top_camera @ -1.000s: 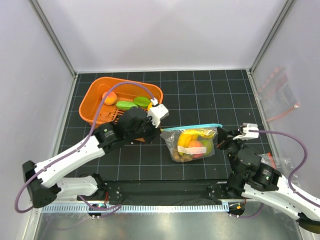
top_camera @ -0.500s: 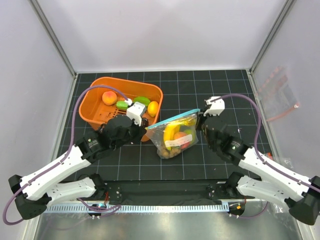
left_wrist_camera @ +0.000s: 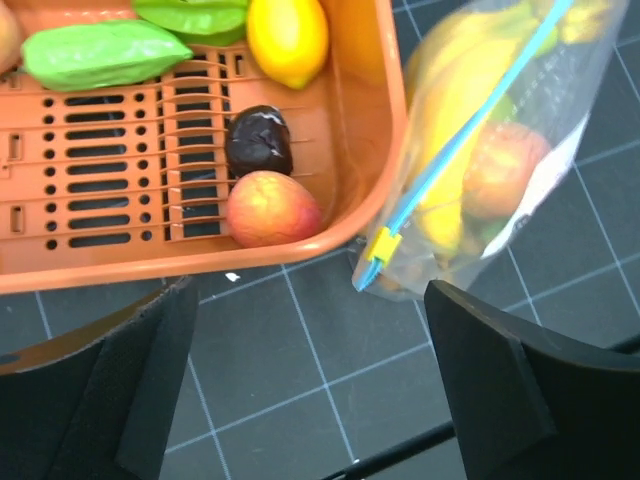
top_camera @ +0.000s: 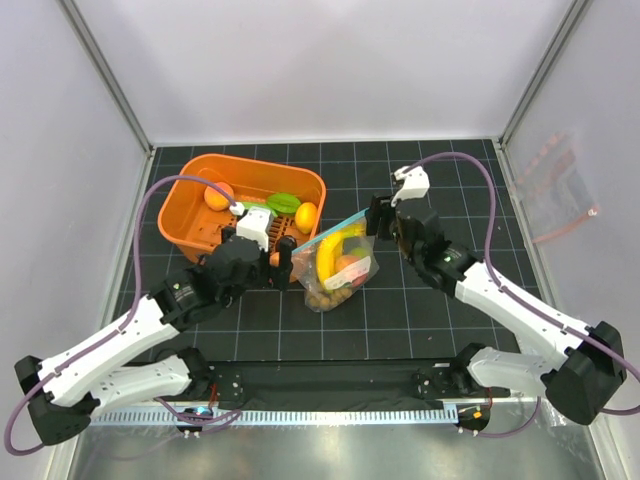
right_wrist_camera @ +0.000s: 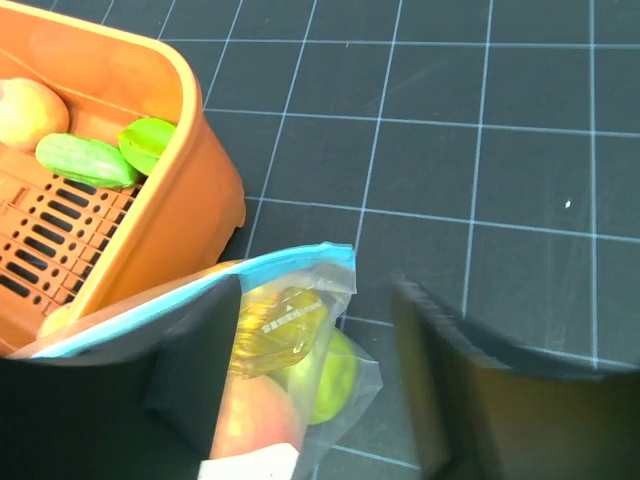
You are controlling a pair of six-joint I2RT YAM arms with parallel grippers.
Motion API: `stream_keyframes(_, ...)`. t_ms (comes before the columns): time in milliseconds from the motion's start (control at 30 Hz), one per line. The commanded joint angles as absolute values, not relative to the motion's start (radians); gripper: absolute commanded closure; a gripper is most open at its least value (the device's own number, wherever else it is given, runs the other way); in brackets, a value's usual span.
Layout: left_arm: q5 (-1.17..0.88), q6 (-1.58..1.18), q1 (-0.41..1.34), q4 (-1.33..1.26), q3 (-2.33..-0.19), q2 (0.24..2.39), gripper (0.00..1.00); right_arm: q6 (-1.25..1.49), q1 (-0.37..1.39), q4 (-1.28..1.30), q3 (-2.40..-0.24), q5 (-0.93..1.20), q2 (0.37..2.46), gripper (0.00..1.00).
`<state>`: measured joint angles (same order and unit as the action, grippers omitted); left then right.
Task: Place the food in the zip-top bag and seal the zipper
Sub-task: Place the zipper food storage bag at the center of the board, then reset both arms
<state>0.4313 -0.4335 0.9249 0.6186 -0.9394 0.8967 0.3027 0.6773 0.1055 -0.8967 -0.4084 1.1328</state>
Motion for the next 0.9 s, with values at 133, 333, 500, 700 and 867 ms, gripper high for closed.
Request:
stream_keyframes(133,0.560,-0.506,0.919,0.516,-0.959,0.851,0.00,0.339,0.673,0.159,-0.933,-0.494,0.990,0.00)
stream_keyframes(333,0.601,-0.476,0.919,0.434,-1.032,0.830,0.00,0.422,0.673,0.256,-0.914,-0.641,0.849,0.00)
stream_keyframes(500,0.623,-0.434,0.919,0.208,-0.831,0.674,0.00,0.430,0.673,0.253,-0.838,-0.675,0.694,0.00)
stream_keyframes(700,0.647,-0.354,0.919,-0.020,-0.543,0.367,0.00,0.417,0.673,0.130,-0.700,-0.614,0.539,0.00)
stream_keyframes(867,0.638,-0.339,0.920,-0.075,-0.427,0.177,0.00,0.406,0.672,0.110,-0.661,-0.627,0.437,0.01)
